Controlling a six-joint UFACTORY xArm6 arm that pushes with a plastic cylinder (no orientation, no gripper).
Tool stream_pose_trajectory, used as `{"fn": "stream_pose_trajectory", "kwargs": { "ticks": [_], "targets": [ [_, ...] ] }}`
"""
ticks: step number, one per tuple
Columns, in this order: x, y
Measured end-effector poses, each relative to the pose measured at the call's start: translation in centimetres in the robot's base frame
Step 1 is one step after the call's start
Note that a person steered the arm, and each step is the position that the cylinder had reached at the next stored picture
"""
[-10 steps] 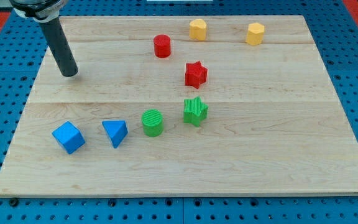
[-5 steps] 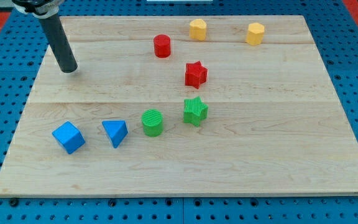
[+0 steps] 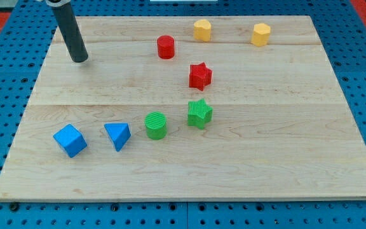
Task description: Push the green star towards down
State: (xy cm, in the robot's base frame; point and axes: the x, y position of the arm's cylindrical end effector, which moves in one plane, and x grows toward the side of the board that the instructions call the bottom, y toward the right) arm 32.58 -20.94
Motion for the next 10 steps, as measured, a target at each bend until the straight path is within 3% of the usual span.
{"fn": "stream_pose_trajectory", "kwargs": {
  "ticks": [5, 8, 9, 10],
  "targets": [
    [-2.4, 2.6],
    [-0.5, 6.4],
    [3.5, 7.7],
    [4.3, 8.2]
  ]
}}
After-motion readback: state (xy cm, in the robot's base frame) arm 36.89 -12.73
